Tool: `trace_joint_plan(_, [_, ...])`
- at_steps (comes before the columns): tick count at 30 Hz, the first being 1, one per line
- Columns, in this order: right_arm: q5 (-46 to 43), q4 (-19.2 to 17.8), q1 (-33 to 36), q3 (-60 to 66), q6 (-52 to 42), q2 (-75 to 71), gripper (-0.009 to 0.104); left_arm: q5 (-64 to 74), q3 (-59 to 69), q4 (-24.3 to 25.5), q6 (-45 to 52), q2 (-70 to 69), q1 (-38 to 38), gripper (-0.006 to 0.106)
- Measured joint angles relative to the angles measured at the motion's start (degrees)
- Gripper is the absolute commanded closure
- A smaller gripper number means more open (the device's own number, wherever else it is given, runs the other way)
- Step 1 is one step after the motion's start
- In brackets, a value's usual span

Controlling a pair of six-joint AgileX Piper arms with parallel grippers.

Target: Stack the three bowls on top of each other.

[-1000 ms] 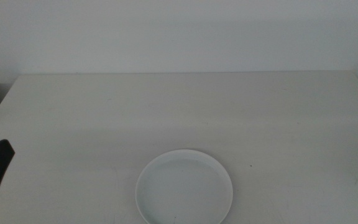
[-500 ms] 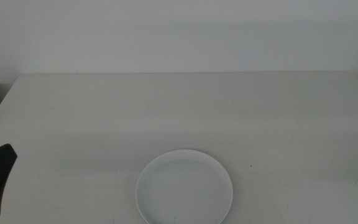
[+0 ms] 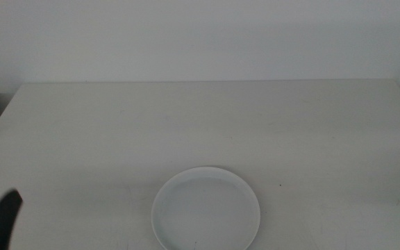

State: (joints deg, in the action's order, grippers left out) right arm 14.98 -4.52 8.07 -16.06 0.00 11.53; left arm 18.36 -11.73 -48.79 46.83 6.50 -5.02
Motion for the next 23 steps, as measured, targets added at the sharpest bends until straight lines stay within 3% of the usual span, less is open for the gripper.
trace_joint_plan(11, [0.0, 0.0, 0.0, 12.4, 0.0, -8.7, 0.045, 0.1, 12.6, 2.6, 0.0, -7.2, 0.0, -0.005])
trace_joint_plan(23, [1.4, 0.1, 0.0, 17.6, 0.0, -12.0, 0.045, 0.2, 13.4, 3.0, 0.0, -7.3, 0.0, -0.005])
